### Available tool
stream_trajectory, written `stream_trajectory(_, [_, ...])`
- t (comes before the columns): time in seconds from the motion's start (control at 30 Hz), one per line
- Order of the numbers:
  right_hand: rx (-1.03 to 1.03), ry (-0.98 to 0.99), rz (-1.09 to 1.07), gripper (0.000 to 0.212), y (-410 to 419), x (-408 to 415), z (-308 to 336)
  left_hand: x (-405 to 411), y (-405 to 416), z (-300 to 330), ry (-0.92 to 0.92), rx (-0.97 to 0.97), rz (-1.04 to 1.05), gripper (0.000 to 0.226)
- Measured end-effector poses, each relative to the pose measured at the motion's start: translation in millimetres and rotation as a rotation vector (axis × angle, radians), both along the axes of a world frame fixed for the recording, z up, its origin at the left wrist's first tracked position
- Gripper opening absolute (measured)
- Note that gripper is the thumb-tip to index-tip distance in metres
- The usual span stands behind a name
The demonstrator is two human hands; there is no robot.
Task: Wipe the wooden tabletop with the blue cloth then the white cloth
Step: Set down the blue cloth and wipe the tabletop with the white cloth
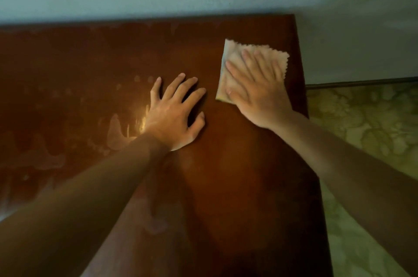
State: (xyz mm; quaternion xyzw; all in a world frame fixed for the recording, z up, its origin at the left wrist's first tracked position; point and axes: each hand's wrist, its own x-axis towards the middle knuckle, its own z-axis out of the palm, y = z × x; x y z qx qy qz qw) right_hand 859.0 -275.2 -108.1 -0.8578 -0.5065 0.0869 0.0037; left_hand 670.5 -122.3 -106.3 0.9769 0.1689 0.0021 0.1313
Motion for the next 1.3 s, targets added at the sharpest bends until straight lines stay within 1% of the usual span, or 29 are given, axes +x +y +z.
stream_trajectory(0.1, [-0.017, 0.001, 0.073, 0.066, -16.4, 7.3, -3.4, 16.3, -9.5, 8.1, -0.036, 0.01, 0.077, 0.055])
stream_trajectory(0.23, [-0.044, -0.016, 0.007, 0.068, 11.2, 59.3, 1.1, 45.1, -32.6, 13.4, 0.0, -0.063, 0.093, 0.062])
stream_trajectory(0.3, [-0.044, -0.006, 0.0, 0.069, 19.1, 71.9, 3.8, 53.1, -43.5, 9.6, 0.034, -0.082, 0.089, 0.064])
stream_trajectory(0.4, [-0.017, -0.002, 0.004, 0.068, 0.1, 56.9, 2.6, 54.1, -61.1, 0.6, 0.05, -0.067, 0.113, 0.063])
stream_trajectory(0.53, [-0.08, -0.02, 0.021, 0.068, -29.6, 40.2, 1.0, 53.0, -69.2, -8.5, 0.012, -0.004, 0.141, 0.062])
stream_trajectory(0.6, [-0.084, -0.004, 0.042, 0.07, -21.5, 53.6, 4.7, 52.8, -68.7, -9.6, -0.005, 0.006, 0.139, 0.06])
stream_trajectory(0.7, [-0.044, -0.043, 0.029, 0.068, 0.8, 90.5, 7.0, 52.8, -69.4, -9.7, -0.014, 0.012, 0.144, 0.059])
stream_trajectory(0.8, [-0.058, -0.056, 0.067, 0.066, 16.7, 115.4, 9.4, 52.9, -69.8, -8.5, -0.007, 0.016, 0.141, 0.059])
stream_trajectory(0.93, [-0.01, -0.013, -0.034, 0.067, -1.0, 86.8, 3.8, 52.3, -70.3, -8.2, -0.002, 0.029, 0.144, 0.06])
stream_trajectory(1.03, [-0.026, -0.005, -0.014, 0.067, -23.9, 65.3, -0.4, 53.4, -70.7, -7.3, -0.001, 0.034, 0.145, 0.06])
stream_trajectory(1.17, [-0.06, 0.012, 0.035, 0.068, -15.9, 83.1, 1.8, 53.8, -71.1, -6.9, -0.001, 0.036, 0.148, 0.06])
stream_trajectory(1.3, [-0.033, 0.008, 0.038, 0.07, -3.2, 91.3, 2.4, 53.4, -71.3, -8.1, -0.016, 0.023, 0.155, 0.06])
